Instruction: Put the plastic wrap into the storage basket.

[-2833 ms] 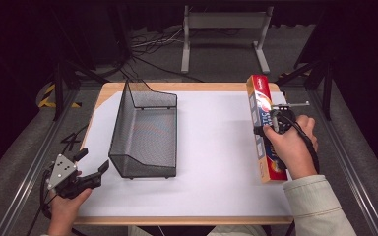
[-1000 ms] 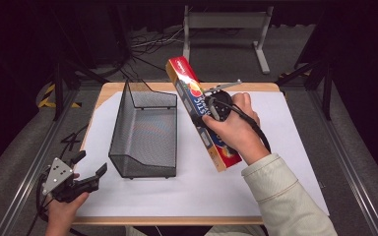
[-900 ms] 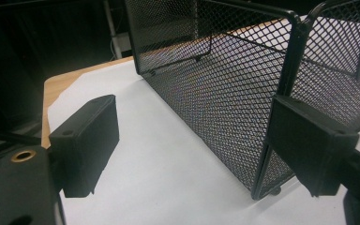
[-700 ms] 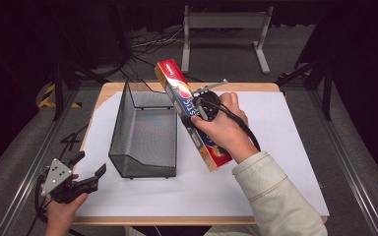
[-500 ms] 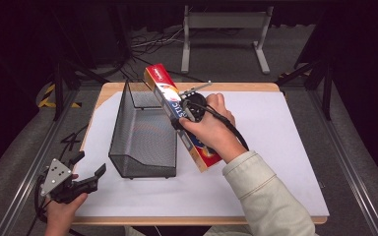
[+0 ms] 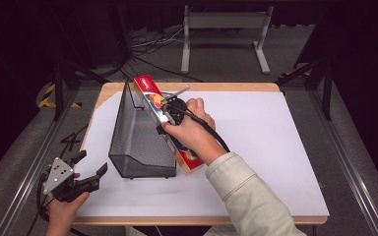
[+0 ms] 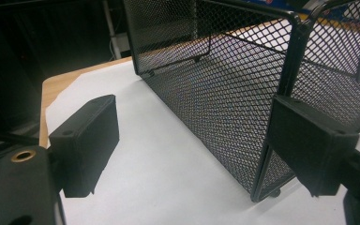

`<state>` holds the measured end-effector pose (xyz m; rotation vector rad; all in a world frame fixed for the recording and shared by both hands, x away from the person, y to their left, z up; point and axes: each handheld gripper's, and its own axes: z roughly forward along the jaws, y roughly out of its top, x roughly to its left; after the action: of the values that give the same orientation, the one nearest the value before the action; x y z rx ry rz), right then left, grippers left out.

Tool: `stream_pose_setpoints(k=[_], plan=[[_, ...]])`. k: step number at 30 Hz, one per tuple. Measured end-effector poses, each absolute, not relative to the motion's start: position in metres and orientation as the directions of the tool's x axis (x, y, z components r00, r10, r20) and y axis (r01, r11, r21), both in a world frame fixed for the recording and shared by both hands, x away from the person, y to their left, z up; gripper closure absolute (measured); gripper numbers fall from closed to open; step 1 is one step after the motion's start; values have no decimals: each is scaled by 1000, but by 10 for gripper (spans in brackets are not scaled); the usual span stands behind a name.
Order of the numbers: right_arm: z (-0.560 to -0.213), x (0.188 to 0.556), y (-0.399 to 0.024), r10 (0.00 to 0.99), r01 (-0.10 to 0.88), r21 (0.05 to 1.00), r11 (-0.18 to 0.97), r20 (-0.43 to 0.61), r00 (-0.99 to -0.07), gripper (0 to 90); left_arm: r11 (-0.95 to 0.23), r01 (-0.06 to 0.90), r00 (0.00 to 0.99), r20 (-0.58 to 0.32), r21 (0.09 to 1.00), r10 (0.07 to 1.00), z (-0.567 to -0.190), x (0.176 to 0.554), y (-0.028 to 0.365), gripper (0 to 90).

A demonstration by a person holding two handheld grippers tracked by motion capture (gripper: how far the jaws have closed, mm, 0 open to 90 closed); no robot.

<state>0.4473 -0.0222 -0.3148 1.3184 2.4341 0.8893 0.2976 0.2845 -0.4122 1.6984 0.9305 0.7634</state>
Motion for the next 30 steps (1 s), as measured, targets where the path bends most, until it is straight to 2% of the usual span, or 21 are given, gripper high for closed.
stream_pose_setpoints(k=[12, 30], plan=[[-325, 455, 2, 856, 751, 546, 371, 113, -505, 399, -188, 220, 501, 54, 957, 863, -411, 297, 286, 184], [-341, 468, 16, 881, 830, 436, 347, 152, -448, 395, -185, 213, 504, 54, 959, 862, -411, 296, 286, 184]])
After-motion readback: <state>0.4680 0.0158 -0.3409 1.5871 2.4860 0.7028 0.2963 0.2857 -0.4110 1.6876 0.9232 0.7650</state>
